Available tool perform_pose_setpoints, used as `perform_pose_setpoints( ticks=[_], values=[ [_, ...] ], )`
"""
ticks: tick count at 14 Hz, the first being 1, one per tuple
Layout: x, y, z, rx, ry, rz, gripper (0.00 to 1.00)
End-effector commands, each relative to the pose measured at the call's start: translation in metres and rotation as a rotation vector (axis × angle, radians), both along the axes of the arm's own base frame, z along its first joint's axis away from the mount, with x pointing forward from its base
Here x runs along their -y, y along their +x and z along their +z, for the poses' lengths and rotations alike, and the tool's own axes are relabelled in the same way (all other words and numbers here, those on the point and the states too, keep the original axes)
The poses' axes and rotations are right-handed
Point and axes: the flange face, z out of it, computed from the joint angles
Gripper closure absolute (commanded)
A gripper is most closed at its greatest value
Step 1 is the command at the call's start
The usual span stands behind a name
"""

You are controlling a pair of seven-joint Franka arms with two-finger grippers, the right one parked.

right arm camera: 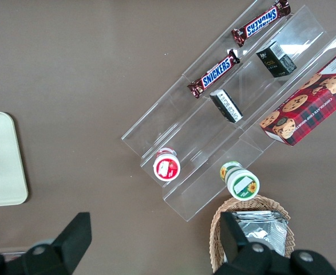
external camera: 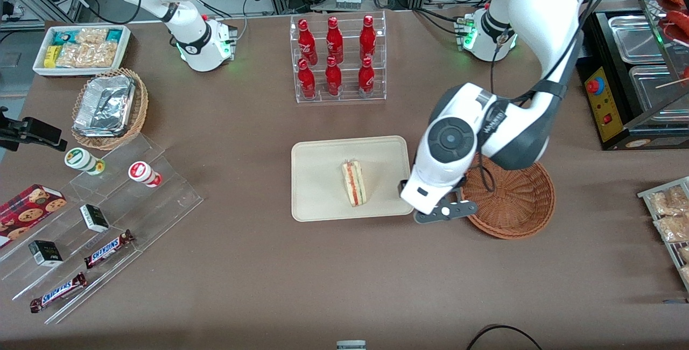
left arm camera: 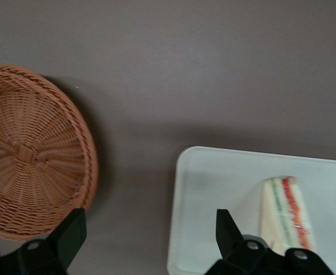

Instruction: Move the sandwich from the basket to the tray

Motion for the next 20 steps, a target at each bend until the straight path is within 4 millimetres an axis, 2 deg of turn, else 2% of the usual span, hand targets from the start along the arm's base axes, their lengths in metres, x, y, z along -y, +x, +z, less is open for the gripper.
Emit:
perform_pose_setpoints(
  ticks=[1, 3, 4, 5, 8, 11, 15, 17, 20],
  values=[
    [-0.042, -0.010, 0.021, 0.002, 0.026, -0.043, 0.00],
    [-0.065, -0.014, 0.027, 0.001, 0.042, -0.050, 0.00],
    [-0.085, -0.011, 0.035, 0.012, 0.047, -0.022, 0.00],
    [-0.098, -0.013, 0.041, 0.013, 0.056, -0.028, 0.00],
    [-0.136, -0.037, 0.057, 0.011, 0.065, -0.092, 0.00],
    [-0.175, -0.047, 0.080, -0.001, 0.006, -0.115, 0.00],
    [-0.233, -0.066, 0.105, -0.071, -0.044, -0.298, 0.00],
    [-0.265, -0.077, 0.130, -0.078, -0.098, -0.320, 0.00],
    [-0.292, -0.097, 0.170, -0.118, -0.119, -0.355, 0.00]
  ],
)
